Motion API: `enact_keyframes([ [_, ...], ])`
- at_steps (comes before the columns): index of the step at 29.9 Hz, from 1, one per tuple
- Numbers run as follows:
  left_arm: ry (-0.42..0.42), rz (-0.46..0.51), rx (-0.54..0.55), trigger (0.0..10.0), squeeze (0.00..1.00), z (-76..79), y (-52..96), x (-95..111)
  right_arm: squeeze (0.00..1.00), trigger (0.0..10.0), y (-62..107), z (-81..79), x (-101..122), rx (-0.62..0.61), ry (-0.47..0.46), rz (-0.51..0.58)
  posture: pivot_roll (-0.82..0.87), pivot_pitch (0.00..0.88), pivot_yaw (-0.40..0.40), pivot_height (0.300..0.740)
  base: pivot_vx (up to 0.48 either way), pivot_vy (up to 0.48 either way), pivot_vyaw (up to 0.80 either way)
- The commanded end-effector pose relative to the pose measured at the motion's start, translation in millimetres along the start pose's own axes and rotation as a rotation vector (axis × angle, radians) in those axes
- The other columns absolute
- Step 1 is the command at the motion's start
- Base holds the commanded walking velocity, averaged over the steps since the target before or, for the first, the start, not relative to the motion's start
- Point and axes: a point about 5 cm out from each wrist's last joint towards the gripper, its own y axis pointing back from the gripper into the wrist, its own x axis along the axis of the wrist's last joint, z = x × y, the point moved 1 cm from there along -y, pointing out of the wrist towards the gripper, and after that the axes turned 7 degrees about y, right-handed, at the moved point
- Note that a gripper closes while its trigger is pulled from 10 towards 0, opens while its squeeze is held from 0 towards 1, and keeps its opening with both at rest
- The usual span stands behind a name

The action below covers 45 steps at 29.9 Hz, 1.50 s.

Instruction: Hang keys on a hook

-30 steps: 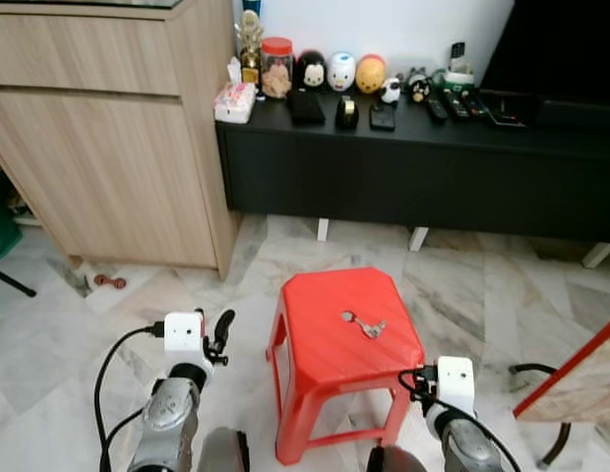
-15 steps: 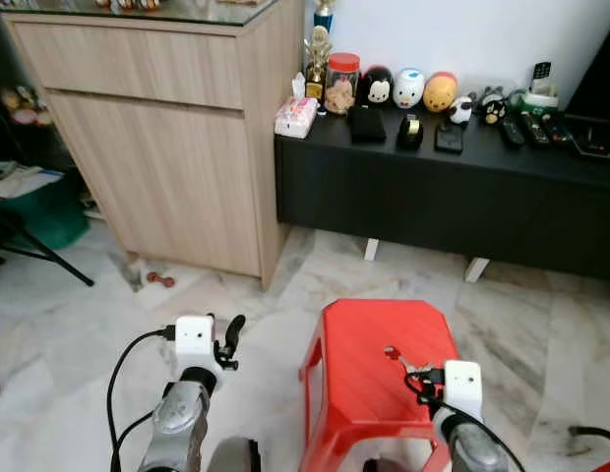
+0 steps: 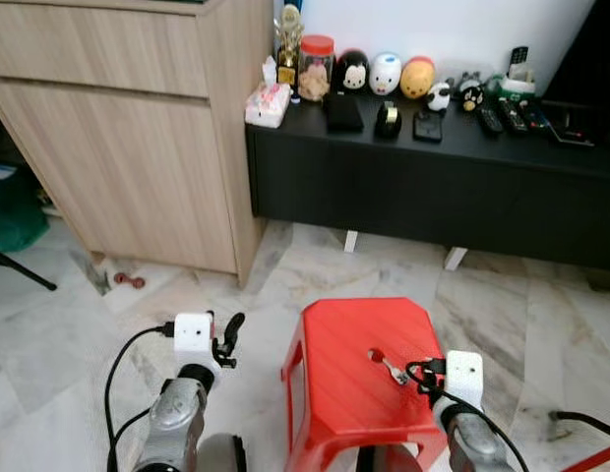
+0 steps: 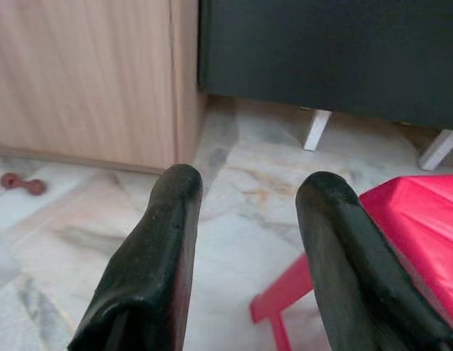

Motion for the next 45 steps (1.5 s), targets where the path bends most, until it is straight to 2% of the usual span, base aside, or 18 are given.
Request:
enact_keyframes([
  [1, -0.001, -0.013, -0.020, 10.0, 0.00, 3.5, -0.7, -1, 0.00, 10.0, -2.0, 1.3, 3, 0.015, 0.009, -0.008, 0.13, 0.070, -0.077, 0.610, 0.000, 0.000, 0.00],
  [2, -0.007, -0.004, -0.030, 10.0, 0.00, 4.4, -2.5, 2, 0.00, 10.0, -3.5, 1.2, 6, 0.024, 0.004, -0.006, 0.14, 0.073, -0.077, 0.610, 0.000, 0.000, 0.00],
  [3, -0.010, 0.002, -0.034, 10.0, 0.00, 4.5, -4.0, 5, 0.47, 10.0, -4.4, 0.8, 8, 0.032, 0.006, -0.009, 0.14, 0.073, -0.077, 0.610, 0.000, 0.000, 0.00],
  [4, -0.015, 0.015, -0.039, 10.0, 0.00, 4.5, -6.2, 9, 1.00, 10.0, -5.9, 0.1, 12, 0.046, 0.004, -0.001, 0.14, 0.077, -0.077, 0.610, 0.000, 0.000, 0.00],
  [11, -0.029, 0.094, -0.067, 10.0, 0.00, 10.7, -18.2, 33, 1.00, 10.0, -11.7, -6.4, 25, 0.108, 0.074, 0.005, 0.15, 0.100, -0.082, 0.610, 0.000, 0.000, 0.00],
  [13, -0.036, 0.136, -0.093, 10.0, 0.00, 17.6, -22.8, 45, 0.97, 10.0, -14.1, -8.2, 31, 0.111, 0.092, 0.004, 0.15, 0.117, -0.083, 0.610, 0.000, 0.000, 0.00],
  [14, -0.035, 0.147, -0.094, 10.0, 0.00, 18.6, -23.8, 48, 0.65, 10.0, -14.7, -8.9, 33, 0.116, 0.089, 0.006, 0.15, 0.124, -0.084, 0.610, 0.000, 0.000, 0.00],
  [15, -0.032, 0.158, -0.094, 10.0, 0.00, 19.1, -24.7, 52, 0.00, 10.0, -15.3, -10.0, 35, 0.124, 0.086, 0.007, 0.16, 0.127, -0.084, 0.610, 0.000, 0.000, 0.00],
  [22, -0.023, 0.235, -0.099, 10.0, 0.00, 26.8, -16.5, 70, 0.00, 10.0, -15.4, -12.3, 34, 0.152, 0.116, 0.001, 0.19, 0.179, -0.093, 0.610, 0.000, 0.000, 0.00],
  [28, -0.017, 0.265, -0.113, 10.0, 0.00, 36.1, 0.6, 80, 0.00, 10.0, -15.1, -18.0, 32, 0.180, 0.131, -0.023, 0.21, 0.237, -0.093, 0.610, 0.000, 0.000, 0.00],
  [33, -0.018, 0.274, -0.116, 10.0, 0.00, 41.4, 13.2, 90, 0.00, 10.0, -16.0, -19.8, 34, 0.183, 0.137, -0.017, 0.22, 0.273, -0.088, 0.610, 0.000, 0.000, 0.00],
  [38, -0.036, 0.271, -0.114, 10.0, 0.00, 42.8, 19.8, 94, 0.00, 10.0, -18.0, -20.4, 41, 0.180, 0.139, -0.006, 0.23, 0.300, -0.086, 0.610, 0.000, 0.000, 0.00],
  [45, -0.029, 0.231, -0.107, 10.0, 0.00, 44.4, 26.3, 91, 0.00, 10.0, -19.3, -20.8, 46, 0.180, 0.134, 0.009, 0.22, 0.309, -0.083, 0.610, 0.000, 0.000, 0.00],
])
